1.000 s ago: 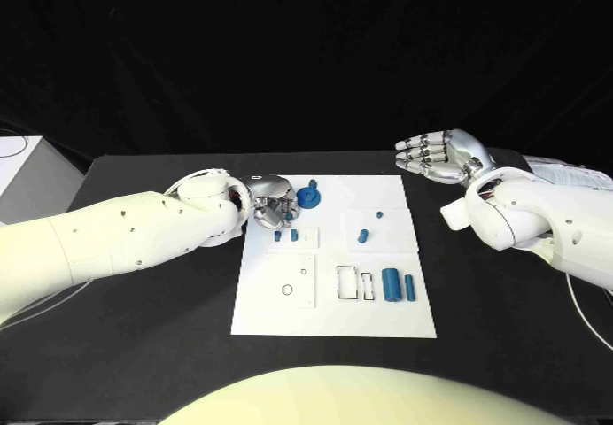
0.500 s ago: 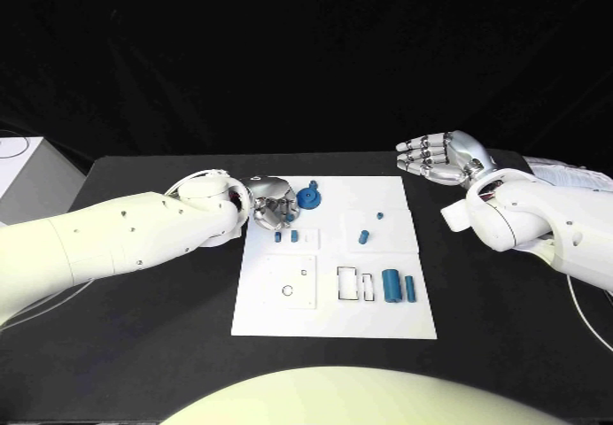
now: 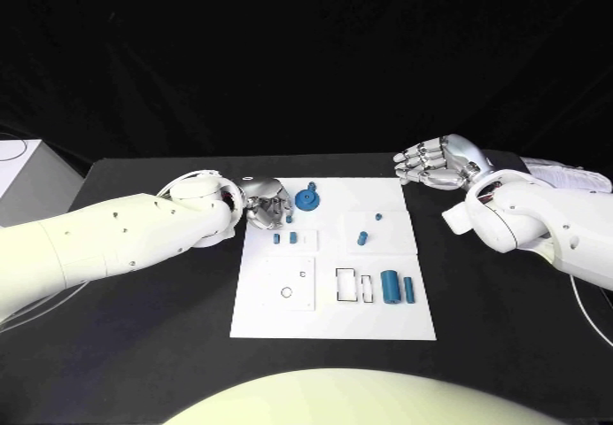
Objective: Assemble the parts on the task board
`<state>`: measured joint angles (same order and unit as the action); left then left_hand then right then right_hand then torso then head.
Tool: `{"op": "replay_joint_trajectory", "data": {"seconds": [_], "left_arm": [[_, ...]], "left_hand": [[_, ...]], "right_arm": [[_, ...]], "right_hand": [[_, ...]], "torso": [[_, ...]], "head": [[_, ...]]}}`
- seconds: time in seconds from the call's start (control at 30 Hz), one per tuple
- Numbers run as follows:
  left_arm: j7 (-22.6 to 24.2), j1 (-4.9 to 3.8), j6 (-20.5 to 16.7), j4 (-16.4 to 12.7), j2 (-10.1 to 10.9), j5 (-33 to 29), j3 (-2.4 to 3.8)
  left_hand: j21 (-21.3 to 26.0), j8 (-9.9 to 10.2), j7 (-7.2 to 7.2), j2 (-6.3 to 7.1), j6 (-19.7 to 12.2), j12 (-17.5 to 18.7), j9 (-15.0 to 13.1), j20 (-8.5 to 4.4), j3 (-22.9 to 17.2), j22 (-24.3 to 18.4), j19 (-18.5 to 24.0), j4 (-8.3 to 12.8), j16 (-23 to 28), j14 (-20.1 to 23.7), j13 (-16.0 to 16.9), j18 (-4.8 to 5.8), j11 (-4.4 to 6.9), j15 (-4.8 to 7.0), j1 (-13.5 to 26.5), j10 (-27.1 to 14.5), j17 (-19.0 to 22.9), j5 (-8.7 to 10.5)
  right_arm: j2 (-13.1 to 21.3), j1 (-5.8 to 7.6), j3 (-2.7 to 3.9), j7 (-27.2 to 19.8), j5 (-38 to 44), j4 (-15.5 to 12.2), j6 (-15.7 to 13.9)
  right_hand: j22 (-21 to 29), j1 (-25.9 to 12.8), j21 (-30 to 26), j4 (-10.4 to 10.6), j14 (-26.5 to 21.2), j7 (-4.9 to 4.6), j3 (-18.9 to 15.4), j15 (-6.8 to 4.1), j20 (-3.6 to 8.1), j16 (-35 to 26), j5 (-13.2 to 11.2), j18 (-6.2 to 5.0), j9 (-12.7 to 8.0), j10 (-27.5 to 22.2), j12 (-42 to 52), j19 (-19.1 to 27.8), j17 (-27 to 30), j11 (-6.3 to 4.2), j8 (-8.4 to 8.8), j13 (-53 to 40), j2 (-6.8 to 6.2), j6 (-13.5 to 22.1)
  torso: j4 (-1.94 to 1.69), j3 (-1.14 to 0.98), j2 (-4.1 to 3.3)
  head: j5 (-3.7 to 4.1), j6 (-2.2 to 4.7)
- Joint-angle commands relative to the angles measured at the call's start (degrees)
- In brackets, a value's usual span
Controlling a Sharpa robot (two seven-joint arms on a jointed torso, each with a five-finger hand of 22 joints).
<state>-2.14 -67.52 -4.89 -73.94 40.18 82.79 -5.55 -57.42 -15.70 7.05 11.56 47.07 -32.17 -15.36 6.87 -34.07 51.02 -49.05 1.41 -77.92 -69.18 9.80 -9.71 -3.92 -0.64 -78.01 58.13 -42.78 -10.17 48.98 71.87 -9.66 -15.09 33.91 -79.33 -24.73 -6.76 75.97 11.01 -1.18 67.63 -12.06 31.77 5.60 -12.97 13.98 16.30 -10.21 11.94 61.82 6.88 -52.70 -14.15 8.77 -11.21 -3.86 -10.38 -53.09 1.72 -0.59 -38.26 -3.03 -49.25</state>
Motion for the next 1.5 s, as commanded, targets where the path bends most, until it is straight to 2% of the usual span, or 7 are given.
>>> {"op": "replay_joint_trajectory", "data": {"seconds": [0.03, 0.17, 0.3, 0.43, 0.57, 0.93, 1.5], "left_arm": [[-0.27, 0.07, -0.36, 0.38, 0.3, -1.07, 0.35], [-0.17, 0.06, -1.06, 0.8, 1.05, -2.15, 1.09], [-0.17, 0.03, -1.19, 1.3, 2.17, -6.55, 1.87], [0.43, -0.02, -1.34, 1.59, 3.95, -17.25, 2.54], [2.82, -0.07, -0.91, 1.17, 6.27, -30.35, 2.93], [14.54, -0.09, 5.91, -4.12, 12.58, -63.5, 3.21], [19.55, -0.04, 6.61, -9.89, 15.61, -72.2, 3.21]], "left_hand": [[0.22, 0.05, 0.15, 0.62, -0.44, 0.24, -0.1, 0.06, 0.04, -0.09, -0.31, -0.46, 0.36, 0.55, 0.04, -0.79, -0.27, 0.0, 0.13, -0.68, 0.35, -0.04], [0.38, 0.06, 0.16, 0.63, -0.57, 0.69, -0.14, 0.18, -0.1, -0.17, -0.34, -0.51, 0.68, 1.06, -0.01, -0.76, -0.69, -0.32, -0.01, -1.73, 1.17, -0.1], [0.42, -0.06, 0.33, 0.29, -0.45, 1.05, -0.22, 0.29, -0.56, -0.19, -0.39, -0.37, 1.0, 1.52, -0.06, -0.76, -0.96, -0.53, -0.52, -2.36, 2.02, -0.16], [0.42, -1.19, 1.91, -0.21, 1.86, 3.16, -0.71, 0.83, -2.24, 0.02, 0.27, 0.05, 5.04, 6.33, -1.1, -0.76, -2.11, -1.37, -1.18, -4.15, 10.84, -0.2], [1.49, -1.86, 3.37, -0.32, 3.39, 3.79, -0.97, 1.3, -2.63, -0.29, 2.01, 0.37, 9.82, 10.24, -1.53, -0.73, -3.01, -2.03, -1.22, -4.85, 15.49, -0.27], [7.79, -2.02, 3.95, -0.56, 2.82, 4.04, -1.03, 2.6, 0.34, -4.37, 4.11, -1.68, 17.87, 12.72, -2.11, -0.77, -3.59, -2.94, 1.55, -5.62, 19.26, -0.14], [11.96, -2.17, 4.05, -0.42, 2.19, 4.77, -1.13, 3.08, 2.89, -7.73, 2.64, -3.68, 19.5, 12.36, -2.83, -0.8, -3.88, -3.25, 2.84, -6.45, 19.69, -0.09]], "right_arm": [[0.03, -0.03, 0.02, 1.62, 7.99, 0.33, 1.02], [0.02, -0.04, 0.03, 2.73, 16.07, 1.04, 1.1], [-0.13, -0.04, 0.03, 4.16, 24.16, 1.79, 2.88], [-0.39, -0.05, 0.03, 6.43, 31.82, 1.95, 4.49], [-0.8, -0.07, 0.02, 10.86, 39.68, 1.7, 5.44], [-2.52, -0.37, -0.14, 20.8, 53.12, 0.01, 9.02], [-5.4, -1.93, -0.46, 25.81, 59.66, -1.46, 9.67]], "right_hand": [[-0.61, 0.61, 1.56, -0.54, 2.72, 0.41, -0.05, -1.19, 1.38, 1.82, -0.48, -0.47, 0.55, 1.86, 0.25, -3.02, -2.18, -0.82, -0.77, -0.02, 0.03, -1.01], [-2.31, 1.16, 4.91, -1.42, 6.87, 1.13, -1.47, -2.78, 3.31, 4.68, -1.42, -0.37, 1.3, 4.0, -0.16, -7.1, -5.72, -1.73, -1.46, -0.04, 0.38, -2.16], [-7.18, 1.81, 12.9, -2.47, 14.96, 2.14, -4.58, -4.79, 6.77, 11.0, -2.62, -0.16, 1.79, 6.64, -1.24, -12.84, -11.11, -2.95, -1.48, -0.07, 1.17, -3.82], [-14.08, 1.6, 22.41, -2.92, 17.57, 2.83, -4.93, -5.53, 8.71, 24.26, -2.61, 0.2, 1.8, 8.86, -2.84, -14.09, -20.03, -3.6, -0.38, -0.09, 1.6, -5.24], [-19.12, 0.83, 28.35, -2.68, 17.27, 2.84, -2.91, -5.94, 8.3, 40.68, -3.95, 0.0, 1.99, 9.31, -3.21, -12.67, -34.66, -3.91, 0.89, -0.14, 1.33, -5.9], [-21.98, -0.93, 31.51, -1.2, 18.48, 2.98, -0.37, -5.65, 7.78, 54.94, -5.39, -0.25, 2.5, 9.21, -3.18, -13.55, -47.73, -3.9, 1.99, -0.21, -0.82, -5.87], [-24.84, -1.64, 33.72, -0.38, 18.96, 3.05, 0.43, -5.45, 7.84, 59.15, -5.42, 0.13, 2.84, 9.13, -3.2, -14.89, -51.69, -3.85, 2.38, -0.23, -1.94, -5.63]], "torso": [[-0.04, 0.04, 0.04], [0.02, 0.04, 0.1], [-0.01, 0.01, 0.12], [0.02, -0.09, 0.19], [0.08, -0.11, 0.19], [0.08, 0.1, -0.02], [-0.02, 0.09, 0.0]], "head": [[0.06, 0.08], [0.18, 0.34], [0.75, 0.78], [1.23, 1.38], [1.55, 1.75], [2.17, 1.97], [2.03, 1.76]]}}
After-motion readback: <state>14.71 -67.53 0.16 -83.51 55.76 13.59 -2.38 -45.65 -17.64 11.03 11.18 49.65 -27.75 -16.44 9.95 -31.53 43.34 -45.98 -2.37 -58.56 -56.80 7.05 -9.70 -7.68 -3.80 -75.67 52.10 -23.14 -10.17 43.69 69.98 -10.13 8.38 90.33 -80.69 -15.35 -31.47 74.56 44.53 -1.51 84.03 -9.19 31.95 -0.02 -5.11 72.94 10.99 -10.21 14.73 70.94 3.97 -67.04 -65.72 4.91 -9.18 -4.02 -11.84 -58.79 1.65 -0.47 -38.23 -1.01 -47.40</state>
